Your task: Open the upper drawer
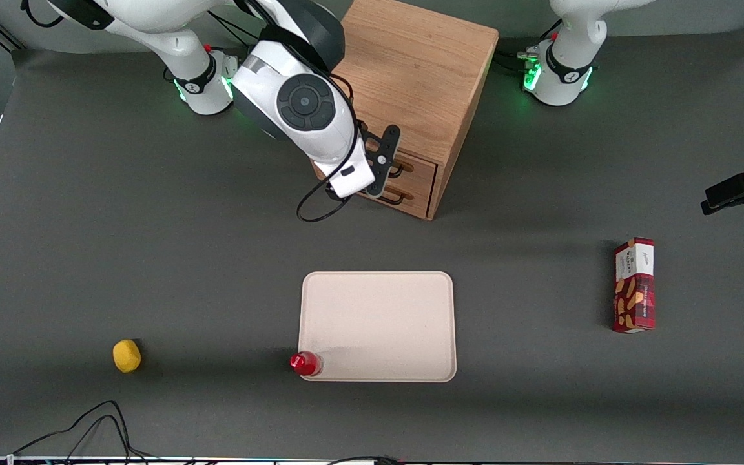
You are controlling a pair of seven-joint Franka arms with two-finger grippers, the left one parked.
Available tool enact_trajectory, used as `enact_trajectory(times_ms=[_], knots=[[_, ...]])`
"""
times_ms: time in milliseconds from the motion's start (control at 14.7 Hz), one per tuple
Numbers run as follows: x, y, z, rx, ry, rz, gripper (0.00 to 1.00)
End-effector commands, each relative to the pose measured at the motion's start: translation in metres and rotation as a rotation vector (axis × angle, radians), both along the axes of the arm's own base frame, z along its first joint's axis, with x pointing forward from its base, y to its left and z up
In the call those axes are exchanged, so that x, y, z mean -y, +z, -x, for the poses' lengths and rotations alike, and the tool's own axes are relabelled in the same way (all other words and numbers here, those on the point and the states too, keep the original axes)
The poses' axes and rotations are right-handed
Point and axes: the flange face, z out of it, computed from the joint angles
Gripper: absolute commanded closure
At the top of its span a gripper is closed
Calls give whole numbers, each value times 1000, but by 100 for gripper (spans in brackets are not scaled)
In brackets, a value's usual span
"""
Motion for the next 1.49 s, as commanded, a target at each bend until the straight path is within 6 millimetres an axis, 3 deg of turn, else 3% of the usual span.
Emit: enact_trajectory(times_ms=[0,815,1426], knots=[[-3,-8,2,33,49,-17,0],[-10,-42,-9,80,67,-26,0],[10,-47,-32,96,69,-18,0]])
